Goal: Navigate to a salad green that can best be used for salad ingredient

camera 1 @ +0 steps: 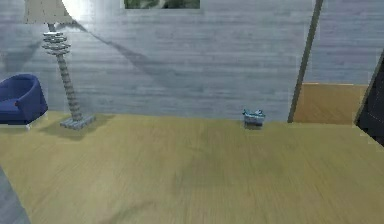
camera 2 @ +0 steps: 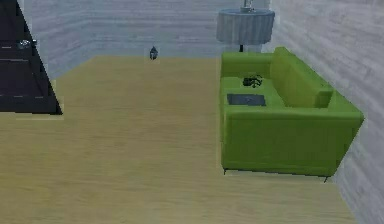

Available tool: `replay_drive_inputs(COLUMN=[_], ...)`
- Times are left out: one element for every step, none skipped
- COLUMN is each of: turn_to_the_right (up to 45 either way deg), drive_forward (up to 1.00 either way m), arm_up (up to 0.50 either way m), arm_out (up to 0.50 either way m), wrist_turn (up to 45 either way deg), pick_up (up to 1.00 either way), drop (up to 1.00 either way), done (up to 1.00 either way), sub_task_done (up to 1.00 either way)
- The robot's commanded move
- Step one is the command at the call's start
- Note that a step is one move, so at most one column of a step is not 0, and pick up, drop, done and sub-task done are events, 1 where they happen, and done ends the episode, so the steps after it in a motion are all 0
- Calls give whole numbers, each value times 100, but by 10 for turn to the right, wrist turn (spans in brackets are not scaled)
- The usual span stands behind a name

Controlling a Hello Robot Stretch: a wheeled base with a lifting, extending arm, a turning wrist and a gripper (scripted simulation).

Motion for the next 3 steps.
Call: replay_drive_inputs(turn_to_the_right=[240, 0, 150], drive_forward=[0, 20, 0], arm_up=[0, 0, 0], arm_out=[0, 0, 0], wrist_turn=[0, 0, 0], pick_up=[0, 0, 0], drop=[0, 0, 0], done=[0, 0, 0], sub_task_done=[0, 0, 0])
